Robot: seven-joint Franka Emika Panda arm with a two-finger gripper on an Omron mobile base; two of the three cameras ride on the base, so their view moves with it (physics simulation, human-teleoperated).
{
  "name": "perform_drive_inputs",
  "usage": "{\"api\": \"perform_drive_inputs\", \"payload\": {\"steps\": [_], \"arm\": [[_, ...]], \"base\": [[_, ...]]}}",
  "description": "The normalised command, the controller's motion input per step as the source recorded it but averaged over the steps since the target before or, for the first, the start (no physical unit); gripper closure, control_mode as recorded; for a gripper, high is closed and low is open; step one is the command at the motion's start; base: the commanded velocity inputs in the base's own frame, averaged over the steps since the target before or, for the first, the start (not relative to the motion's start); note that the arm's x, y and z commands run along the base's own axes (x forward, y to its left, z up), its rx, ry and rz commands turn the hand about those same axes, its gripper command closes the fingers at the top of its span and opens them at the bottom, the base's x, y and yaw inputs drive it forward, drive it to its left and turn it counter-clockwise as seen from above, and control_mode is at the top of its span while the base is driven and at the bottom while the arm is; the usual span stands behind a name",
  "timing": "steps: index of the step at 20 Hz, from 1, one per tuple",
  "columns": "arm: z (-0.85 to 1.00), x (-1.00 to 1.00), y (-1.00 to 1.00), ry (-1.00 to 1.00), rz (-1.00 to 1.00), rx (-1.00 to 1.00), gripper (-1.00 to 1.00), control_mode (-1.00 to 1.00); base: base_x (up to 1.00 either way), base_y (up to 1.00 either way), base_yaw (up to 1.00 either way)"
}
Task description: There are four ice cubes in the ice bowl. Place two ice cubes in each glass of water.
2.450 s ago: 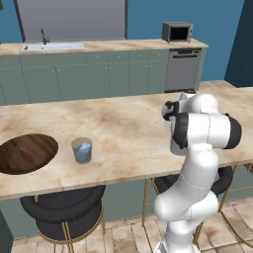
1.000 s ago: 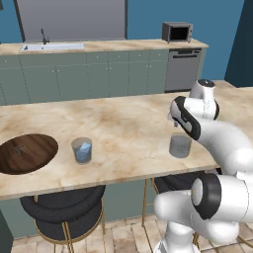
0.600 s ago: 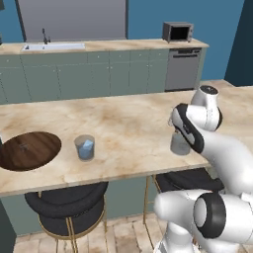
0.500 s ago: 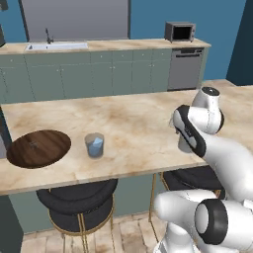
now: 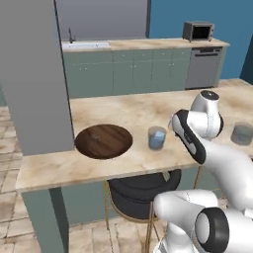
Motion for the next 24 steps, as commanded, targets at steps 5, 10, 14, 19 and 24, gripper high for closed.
{"api": "perform_drive_inputs", "payload": {"steps": [5,10,14,19,24], "arm": [[0.0,0.0,0.0,0.0,0.0,0.0,-1.0,1.0],[0.0,0.0,0.0,0.0,0.0,0.0,-1.0,1.0],[0.0,0.0,0.0,0.0,0.0,0.0,-1.0,1.0],[0.0,0.0,0.0,0.0,0.0,0.0,-1.0,1.0],[-0.02,0.2,-0.08,0.0,0.0,0.0,-1.0,-1.0]], "base": [[0.06,1.0,0.0],[0.3,0.98,0.0],[0.44,0.22,0.0],[0.64,0.0,0.0],[0.32,-0.01,0.0]]}}
